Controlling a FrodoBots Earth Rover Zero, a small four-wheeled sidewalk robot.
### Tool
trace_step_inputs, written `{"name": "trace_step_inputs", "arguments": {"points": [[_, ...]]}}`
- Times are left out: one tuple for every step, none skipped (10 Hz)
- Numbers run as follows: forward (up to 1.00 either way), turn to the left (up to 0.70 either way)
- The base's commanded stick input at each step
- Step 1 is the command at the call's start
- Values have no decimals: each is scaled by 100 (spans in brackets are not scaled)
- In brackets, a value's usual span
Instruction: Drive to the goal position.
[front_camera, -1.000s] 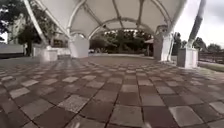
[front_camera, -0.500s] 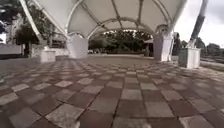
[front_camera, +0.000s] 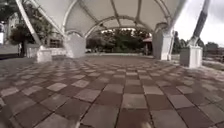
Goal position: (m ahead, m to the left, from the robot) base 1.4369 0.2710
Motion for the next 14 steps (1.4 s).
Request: {"name": "trace_step_inputs", "arguments": {"points": [[50,0],[50,0],[50,0],[50,0],[50,0],[50,0],[50,0],[50,0],[50,0],[50,0],[50,0],[50,0],[50,0],[50,0]]}}
